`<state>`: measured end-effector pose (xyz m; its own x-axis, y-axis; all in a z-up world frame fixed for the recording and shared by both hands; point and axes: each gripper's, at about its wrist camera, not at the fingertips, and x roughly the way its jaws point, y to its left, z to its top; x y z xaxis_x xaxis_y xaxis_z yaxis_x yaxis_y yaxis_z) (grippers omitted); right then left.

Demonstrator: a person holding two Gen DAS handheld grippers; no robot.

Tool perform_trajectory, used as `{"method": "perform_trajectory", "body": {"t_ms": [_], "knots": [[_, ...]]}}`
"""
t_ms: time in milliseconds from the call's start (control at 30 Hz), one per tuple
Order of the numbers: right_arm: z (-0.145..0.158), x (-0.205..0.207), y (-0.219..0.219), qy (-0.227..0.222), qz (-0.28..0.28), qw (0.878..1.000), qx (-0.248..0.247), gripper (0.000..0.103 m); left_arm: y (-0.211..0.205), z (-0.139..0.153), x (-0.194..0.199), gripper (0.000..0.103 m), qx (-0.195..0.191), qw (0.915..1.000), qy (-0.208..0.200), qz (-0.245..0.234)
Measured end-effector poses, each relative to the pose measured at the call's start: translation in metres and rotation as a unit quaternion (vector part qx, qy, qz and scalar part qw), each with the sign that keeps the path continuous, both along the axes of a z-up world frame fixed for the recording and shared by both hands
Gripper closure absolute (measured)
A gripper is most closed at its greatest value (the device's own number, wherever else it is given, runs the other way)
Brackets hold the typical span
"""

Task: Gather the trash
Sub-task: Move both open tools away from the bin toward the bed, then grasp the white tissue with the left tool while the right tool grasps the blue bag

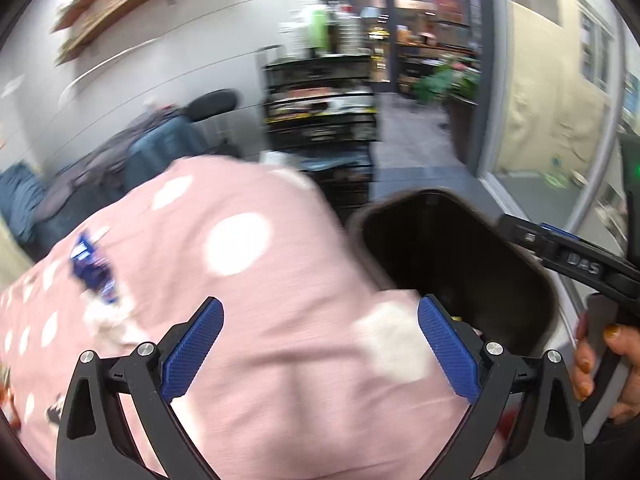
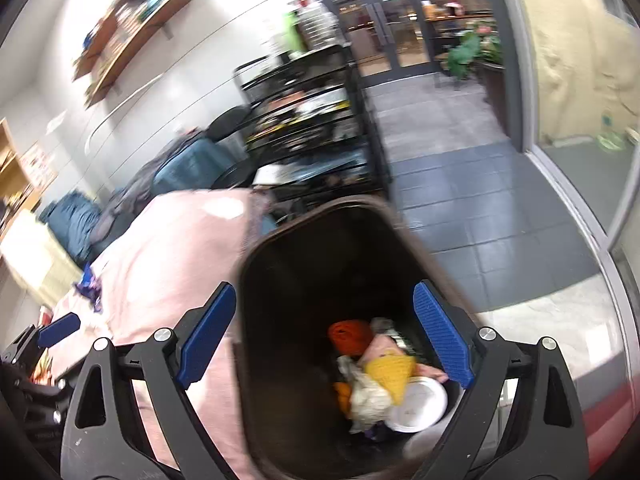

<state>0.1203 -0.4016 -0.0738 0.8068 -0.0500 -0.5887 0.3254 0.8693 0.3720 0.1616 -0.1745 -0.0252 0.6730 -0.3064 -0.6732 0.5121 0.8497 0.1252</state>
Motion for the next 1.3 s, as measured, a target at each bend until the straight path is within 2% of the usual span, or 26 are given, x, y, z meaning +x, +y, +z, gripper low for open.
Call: {"method": "perform_trajectory", "body": {"t_ms": [133,300,433,633,700,733,767,800,867,1000,1100,1200,1233,1300], "knots": [[0.007,0.023,0.037,-0.003,0.057,0.998,-0.009,0.014,0.048,-0.001,0.02,0.006,0.006,0.9978,-0.005,0.065],[0.019,0.05,0.084,-0.01,0.135,0.991,-0.012,0.014,0.109,-0.013,0.062,0.007,0.009,0.9885,0.04,0.146],[0.03,0.07,0.119,-0.016,0.184,0.983,-0.018,0.014,0.142,-0.026,0.098,0.012,0.025,0.9813,0.075,0.175],[0.044,0.101,0.17,-0.02,0.233,0.971,-0.046,0.014,0.158,-0.046,0.138,0.023,0.049,0.9779,0.104,0.175],[0.046,0.11,0.184,-0.018,0.243,0.969,-0.051,0.014,0.161,-0.053,0.147,0.036,0.04,0.9766,0.123,0.172],[0.046,0.113,0.188,-0.016,0.247,0.967,-0.051,0.014,0.163,-0.055,0.15,0.038,0.035,0.9761,0.128,0.172],[0.046,0.118,0.195,-0.013,0.254,0.966,-0.05,0.014,0.165,-0.052,0.149,0.045,0.031,0.9771,0.12,0.173],[0.045,0.125,0.203,-0.008,0.261,0.964,-0.049,0.014,0.167,-0.05,0.148,0.059,0.025,0.978,0.116,0.171],[0.044,0.133,0.213,-0.001,0.27,0.962,-0.048,0.014,0.171,-0.048,0.145,0.064,0.006,0.9781,0.119,0.171],[0.043,0.155,0.238,0.013,0.293,0.955,-0.051,0.014,0.199,-0.037,0.122,0.066,-0.057,0.9734,0.124,0.184],[0.043,0.172,0.259,0.02,0.313,0.948,-0.059,0.014,0.226,-0.022,0.098,0.066,-0.07,0.969,0.084,0.221],[0.043,0.192,0.293,0.024,0.342,0.937,-0.072,0.014,0.255,-0.019,0.089,0.066,-0.073,0.9552,0.042,0.284],[0.043,0.197,0.3,0.023,0.348,0.934,-0.076,0.014,0.263,-0.021,0.089,0.066,-0.078,0.9505,0.041,0.298],[0.042,0.21,0.325,0.018,0.367,0.925,-0.099,0.014,0.279,-0.027,0.093,0.066,-0.114,0.9431,0.059,0.307]]}}
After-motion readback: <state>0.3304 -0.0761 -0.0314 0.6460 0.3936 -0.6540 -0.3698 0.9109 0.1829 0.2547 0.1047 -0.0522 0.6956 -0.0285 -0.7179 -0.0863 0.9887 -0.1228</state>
